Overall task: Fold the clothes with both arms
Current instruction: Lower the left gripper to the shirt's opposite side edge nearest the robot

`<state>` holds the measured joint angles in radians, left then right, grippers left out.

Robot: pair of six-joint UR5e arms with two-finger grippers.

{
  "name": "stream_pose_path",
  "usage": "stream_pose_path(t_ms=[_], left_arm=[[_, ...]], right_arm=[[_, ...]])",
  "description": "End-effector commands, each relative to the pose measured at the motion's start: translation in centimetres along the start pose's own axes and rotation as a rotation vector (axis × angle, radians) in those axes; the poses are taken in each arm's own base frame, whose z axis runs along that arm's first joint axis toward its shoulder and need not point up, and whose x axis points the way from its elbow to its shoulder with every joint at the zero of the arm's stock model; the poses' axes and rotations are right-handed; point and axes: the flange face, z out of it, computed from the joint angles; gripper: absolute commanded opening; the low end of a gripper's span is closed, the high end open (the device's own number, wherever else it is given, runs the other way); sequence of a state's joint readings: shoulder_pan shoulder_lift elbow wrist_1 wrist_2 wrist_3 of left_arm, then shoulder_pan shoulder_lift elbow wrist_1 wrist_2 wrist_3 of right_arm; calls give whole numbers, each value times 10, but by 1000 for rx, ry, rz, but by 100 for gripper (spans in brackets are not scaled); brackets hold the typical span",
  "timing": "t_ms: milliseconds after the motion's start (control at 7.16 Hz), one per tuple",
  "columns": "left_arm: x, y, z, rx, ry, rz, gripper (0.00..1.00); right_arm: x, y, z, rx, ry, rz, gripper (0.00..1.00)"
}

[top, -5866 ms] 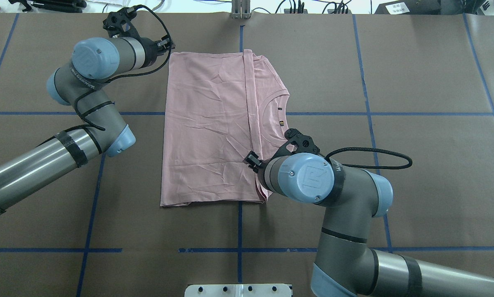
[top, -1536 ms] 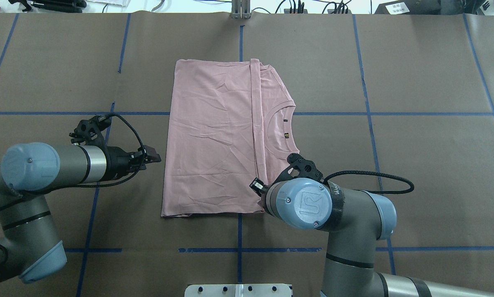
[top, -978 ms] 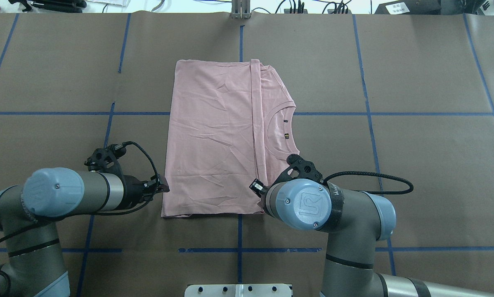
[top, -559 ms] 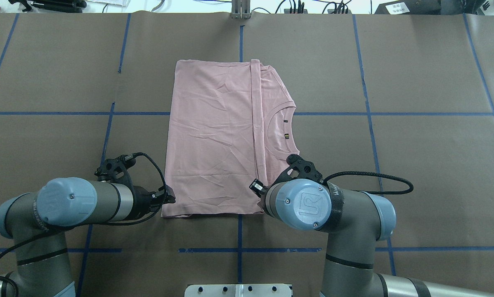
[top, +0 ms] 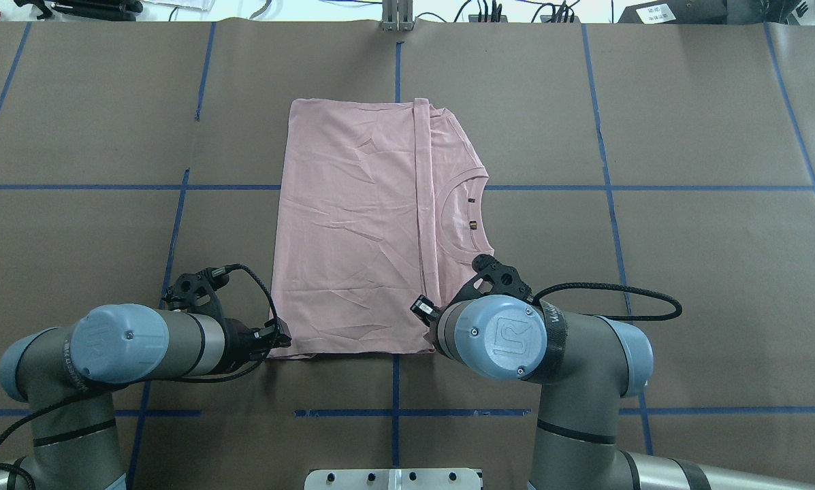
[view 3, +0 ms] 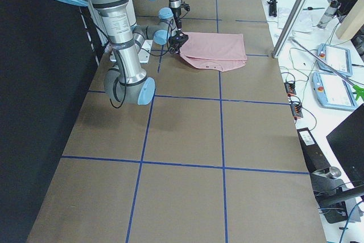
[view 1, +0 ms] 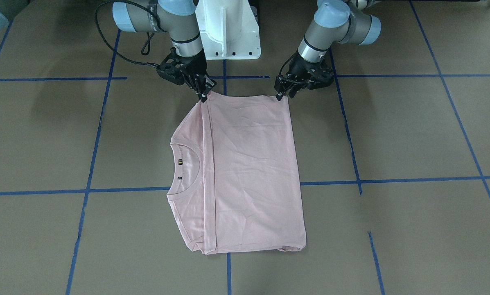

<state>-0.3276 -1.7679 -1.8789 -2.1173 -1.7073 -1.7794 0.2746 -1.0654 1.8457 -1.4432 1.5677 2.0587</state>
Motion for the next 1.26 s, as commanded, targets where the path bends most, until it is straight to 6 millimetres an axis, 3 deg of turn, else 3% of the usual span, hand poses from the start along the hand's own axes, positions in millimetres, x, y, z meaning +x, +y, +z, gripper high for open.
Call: stream_pose_path(t_ms=[0,419,559,698,978,1117], left_arm=[[-3,0,6,0,-12,0,57],[-4,0,7,1,-13,-1,52],[-4,0,7,1,-15,-2,32],[-4,-1,6,2,-14,-3,0],[0,0,1,0,-3,-3,0],[6,1,-11,-1,22,-2,0]], right_arm=[[-1,0,-1,-2,-3,0,0],[0,0,-1,-1,-2,0,0],[-1,0,-1,-2,-3,0,0],[0,0,-1,-1,-2,0,0],[0,1,-1,-5,-3,-1,0],[-1,3,-2,-9,-8,-2,0]])
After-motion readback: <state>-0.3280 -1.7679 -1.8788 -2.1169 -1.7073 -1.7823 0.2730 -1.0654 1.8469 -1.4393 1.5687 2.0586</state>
